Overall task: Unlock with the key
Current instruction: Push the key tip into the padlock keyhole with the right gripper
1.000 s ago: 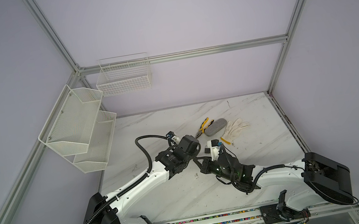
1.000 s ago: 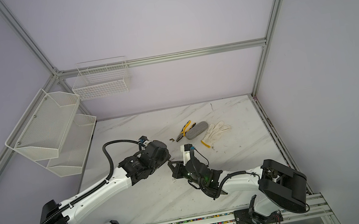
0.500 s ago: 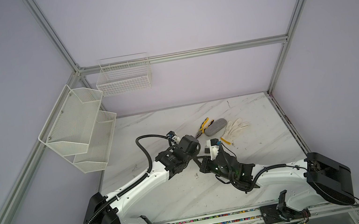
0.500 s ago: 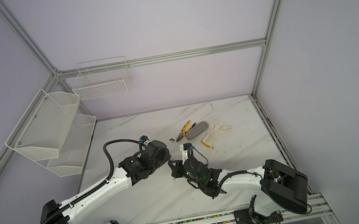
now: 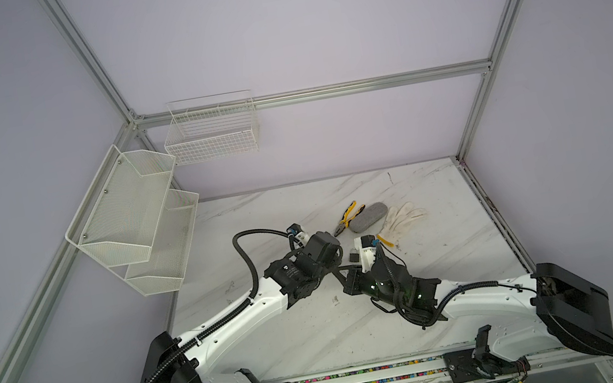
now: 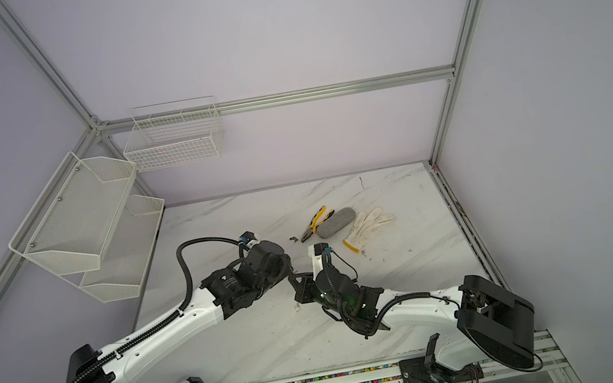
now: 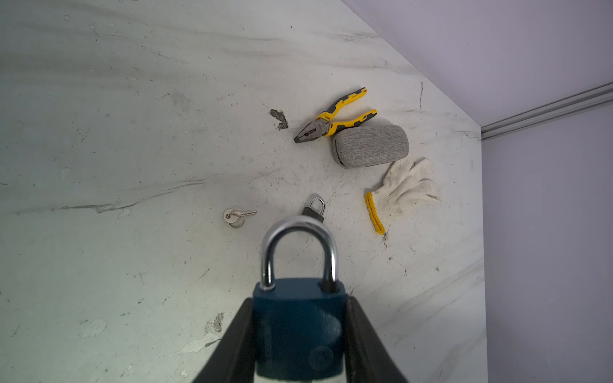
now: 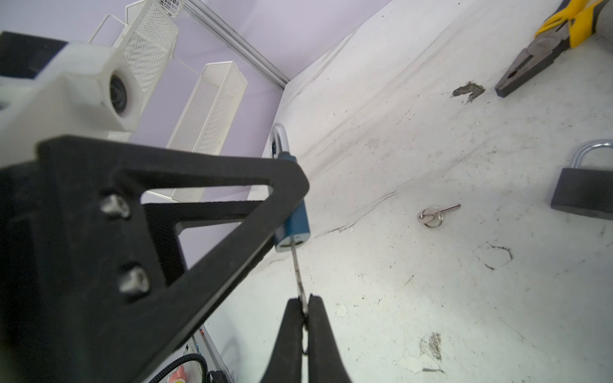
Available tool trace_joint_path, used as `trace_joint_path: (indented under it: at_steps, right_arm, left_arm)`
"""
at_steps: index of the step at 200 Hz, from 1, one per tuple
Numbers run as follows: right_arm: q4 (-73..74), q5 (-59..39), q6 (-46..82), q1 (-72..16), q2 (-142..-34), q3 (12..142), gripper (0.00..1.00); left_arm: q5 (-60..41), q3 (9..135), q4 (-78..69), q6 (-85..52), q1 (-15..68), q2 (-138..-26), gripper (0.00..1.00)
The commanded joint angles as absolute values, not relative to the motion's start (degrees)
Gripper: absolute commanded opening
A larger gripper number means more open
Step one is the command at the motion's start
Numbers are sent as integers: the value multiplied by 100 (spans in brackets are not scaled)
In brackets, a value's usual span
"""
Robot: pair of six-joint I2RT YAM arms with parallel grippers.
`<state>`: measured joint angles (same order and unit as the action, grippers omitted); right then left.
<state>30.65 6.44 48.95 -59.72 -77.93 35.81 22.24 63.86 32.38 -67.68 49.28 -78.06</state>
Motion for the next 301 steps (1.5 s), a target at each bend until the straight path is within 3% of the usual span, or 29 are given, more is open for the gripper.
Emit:
trace_joint_path:
  at_steps: [1,180,229,301]
  right_arm:
    - [3465,447,4878,-5969,-7840,3835,0]
    - [3737,-88,4276,-5678,-7354,3970,0]
    - [3646,-335,4599,-5485,-7411,3969,0]
    - [3554,-355,4671,-5386,-7324,3995,0]
  left_arm:
    - [1996,6214,3046,-6671,5012,-7589,0]
    - [1747,6187,3118,-6068,5278,-7534,0]
    - [1306,6125,3129,-5845,5299,-7453,0]
    - [1522,5753,2932,-5906,5282,-7075,0]
